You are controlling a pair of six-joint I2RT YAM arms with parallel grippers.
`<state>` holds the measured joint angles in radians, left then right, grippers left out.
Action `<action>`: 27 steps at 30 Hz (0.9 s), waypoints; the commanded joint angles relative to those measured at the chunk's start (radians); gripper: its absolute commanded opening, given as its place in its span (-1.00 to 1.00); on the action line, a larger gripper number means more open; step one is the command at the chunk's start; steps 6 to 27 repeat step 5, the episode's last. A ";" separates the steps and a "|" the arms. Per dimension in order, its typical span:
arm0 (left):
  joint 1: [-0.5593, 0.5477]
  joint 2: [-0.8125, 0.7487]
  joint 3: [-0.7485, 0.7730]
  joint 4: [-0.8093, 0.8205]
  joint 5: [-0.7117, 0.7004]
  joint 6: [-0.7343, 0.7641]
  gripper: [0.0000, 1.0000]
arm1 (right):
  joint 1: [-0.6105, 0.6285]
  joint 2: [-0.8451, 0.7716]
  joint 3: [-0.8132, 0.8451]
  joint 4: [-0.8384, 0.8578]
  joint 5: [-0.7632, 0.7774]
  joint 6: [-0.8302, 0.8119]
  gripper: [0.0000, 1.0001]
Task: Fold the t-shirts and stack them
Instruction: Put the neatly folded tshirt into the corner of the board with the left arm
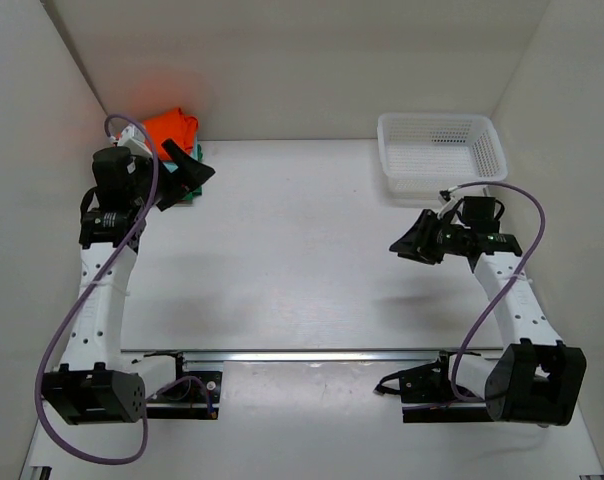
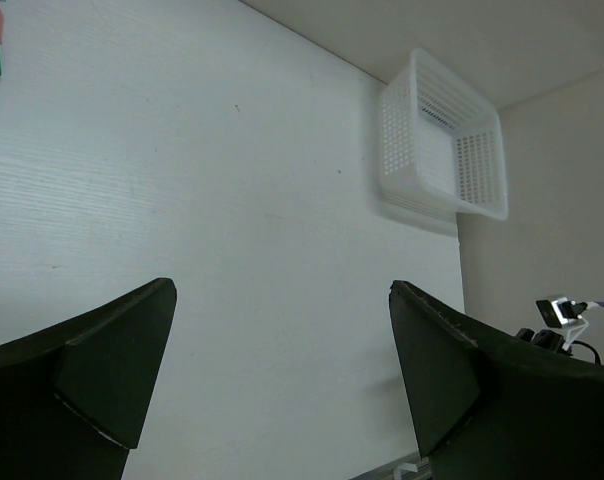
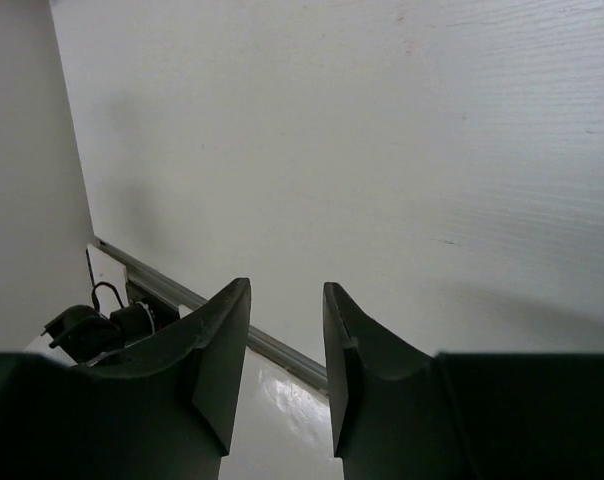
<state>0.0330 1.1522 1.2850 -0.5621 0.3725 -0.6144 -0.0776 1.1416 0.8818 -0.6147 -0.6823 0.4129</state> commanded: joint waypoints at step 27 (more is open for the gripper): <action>-0.010 0.038 0.085 -0.151 -0.044 0.108 0.98 | 0.039 -0.022 -0.011 0.053 -0.034 -0.006 -0.36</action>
